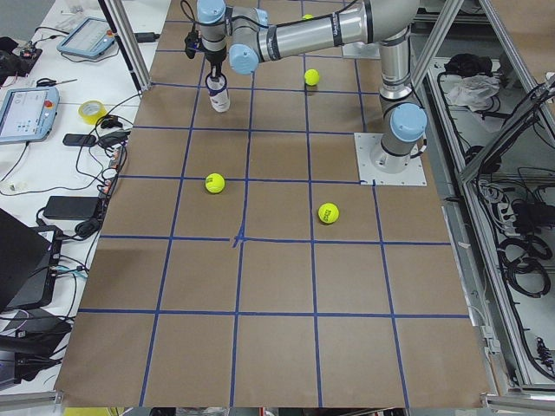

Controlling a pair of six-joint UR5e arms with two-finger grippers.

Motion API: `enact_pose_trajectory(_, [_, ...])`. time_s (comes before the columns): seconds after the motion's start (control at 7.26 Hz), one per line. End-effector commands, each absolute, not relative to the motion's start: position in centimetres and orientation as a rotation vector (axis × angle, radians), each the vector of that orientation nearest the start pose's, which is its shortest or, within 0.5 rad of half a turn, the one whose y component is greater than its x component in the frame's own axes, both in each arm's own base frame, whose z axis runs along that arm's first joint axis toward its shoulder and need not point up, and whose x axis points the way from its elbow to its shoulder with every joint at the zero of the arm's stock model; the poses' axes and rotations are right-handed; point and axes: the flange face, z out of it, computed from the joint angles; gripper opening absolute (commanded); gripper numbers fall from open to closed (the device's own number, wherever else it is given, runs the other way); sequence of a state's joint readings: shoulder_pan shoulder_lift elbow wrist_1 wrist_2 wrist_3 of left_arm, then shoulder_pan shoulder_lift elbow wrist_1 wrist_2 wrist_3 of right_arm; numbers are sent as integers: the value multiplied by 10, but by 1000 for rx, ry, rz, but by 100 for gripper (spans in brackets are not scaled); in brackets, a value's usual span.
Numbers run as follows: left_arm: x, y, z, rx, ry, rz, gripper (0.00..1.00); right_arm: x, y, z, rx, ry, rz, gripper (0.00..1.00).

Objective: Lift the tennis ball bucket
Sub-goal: 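Tilt the can upward with the left gripper, pivoting on its base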

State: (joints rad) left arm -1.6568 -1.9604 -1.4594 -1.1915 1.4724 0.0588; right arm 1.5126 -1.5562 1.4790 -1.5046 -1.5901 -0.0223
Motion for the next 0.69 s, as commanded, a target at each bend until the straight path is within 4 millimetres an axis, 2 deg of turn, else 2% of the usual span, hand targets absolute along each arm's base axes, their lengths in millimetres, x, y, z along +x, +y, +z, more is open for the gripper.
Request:
enact_pose_trajectory(0.0, [-208, -628, 358, 274, 3193, -133, 0, 96, -505, 520, 68, 3163, -18, 100])
enact_pose_trajectory(0.14, [-209, -627, 358, 275, 3195, -133, 50, 93, -505, 521, 68, 3165, -25, 100])
enact_pose_trajectory(0.28, [-211, -627, 359, 259, 3201, -134, 86, 93, -504, 523, 68, 3165, -27, 100])
enact_pose_trajectory(0.41, [-211, -625, 364, 259, 3204, -144, 100, 93, -505, 521, 75, 3161, -20, 100])
enact_pose_trajectory(0.55, [-212, -622, 373, 264, 3202, -161, 100, 93, -504, 520, 78, 3160, -18, 100])
